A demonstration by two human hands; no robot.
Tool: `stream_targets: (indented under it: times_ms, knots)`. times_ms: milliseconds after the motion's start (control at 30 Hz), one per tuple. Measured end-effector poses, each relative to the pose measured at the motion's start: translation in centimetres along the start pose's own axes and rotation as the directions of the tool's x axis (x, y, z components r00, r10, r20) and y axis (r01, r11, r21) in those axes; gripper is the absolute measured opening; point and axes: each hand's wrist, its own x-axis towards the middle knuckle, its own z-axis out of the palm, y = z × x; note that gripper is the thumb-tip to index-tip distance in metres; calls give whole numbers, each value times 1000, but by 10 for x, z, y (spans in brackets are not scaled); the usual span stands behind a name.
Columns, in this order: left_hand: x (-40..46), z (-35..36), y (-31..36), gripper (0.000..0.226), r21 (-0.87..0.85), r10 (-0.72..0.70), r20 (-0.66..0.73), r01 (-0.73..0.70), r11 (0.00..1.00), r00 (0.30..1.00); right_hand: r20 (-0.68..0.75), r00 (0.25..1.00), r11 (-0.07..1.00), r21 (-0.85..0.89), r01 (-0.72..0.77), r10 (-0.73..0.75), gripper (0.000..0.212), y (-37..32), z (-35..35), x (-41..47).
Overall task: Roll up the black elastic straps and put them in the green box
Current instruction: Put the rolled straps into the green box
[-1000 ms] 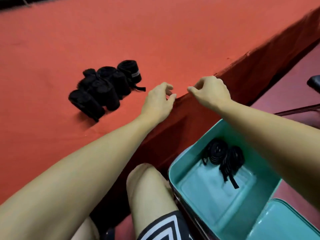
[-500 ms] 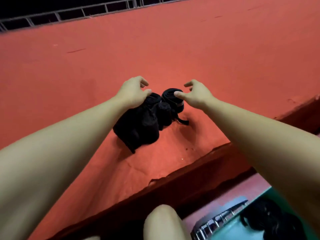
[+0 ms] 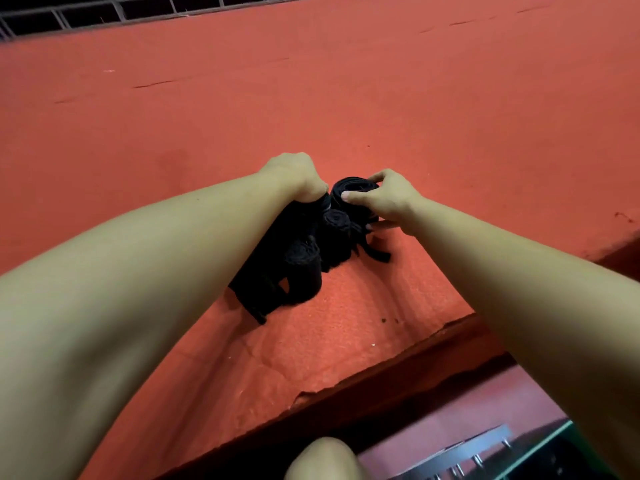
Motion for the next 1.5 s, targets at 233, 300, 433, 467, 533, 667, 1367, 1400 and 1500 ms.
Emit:
stream_targets:
  times_ms: [233, 300, 433, 467, 533, 667, 1367, 1400, 1500]
  knots:
    - [-6, -4, 9, 36, -73, 9, 41, -6, 997, 999, 69, 993, 906, 409, -112, 91, 49, 9, 8, 2]
    - [-7, -3, 9, 43, -127, -13, 83, 23, 992, 996, 53, 995, 889, 446, -100, 85, 50, 12, 11, 4]
    - [-7, -1, 9, 55, -270, -39, 178, 86, 959, 983, -12, 997, 902, 427, -64, 77, 46, 17, 13, 12]
    - [-7, 0, 10, 56, -286, -29, 200, 86, 954, 979, -11, 998, 908, 415, -58, 69, 46, 19, 12, 13]
    - [-6, 3, 11, 62, -298, -12, 227, 81, 951, 974, -25, 998, 912, 408, -45, 60, 47, 20, 10, 15]
    - [-4, 6, 10, 68, -306, -15, 231, 88, 948, 973, -195, 978, 957, 288, -17, 76, 54, 22, 0, 23]
    - [-8, 5, 9, 45, -266, -102, 72, 118, 957, 992, -108, 970, 895, -419, 154, -218, 59, 16, -29, 24]
    - [-10, 4, 8, 46, -264, -103, 45, 111, 958, 994, -117, 965, 899, -403, 169, -234, 55, 17, -32, 21]
    - [-15, 4, 10, 40, -293, -79, -61, 58, 954, 995, -179, 948, 921, -339, 193, -264, 50, 16, -40, 8]
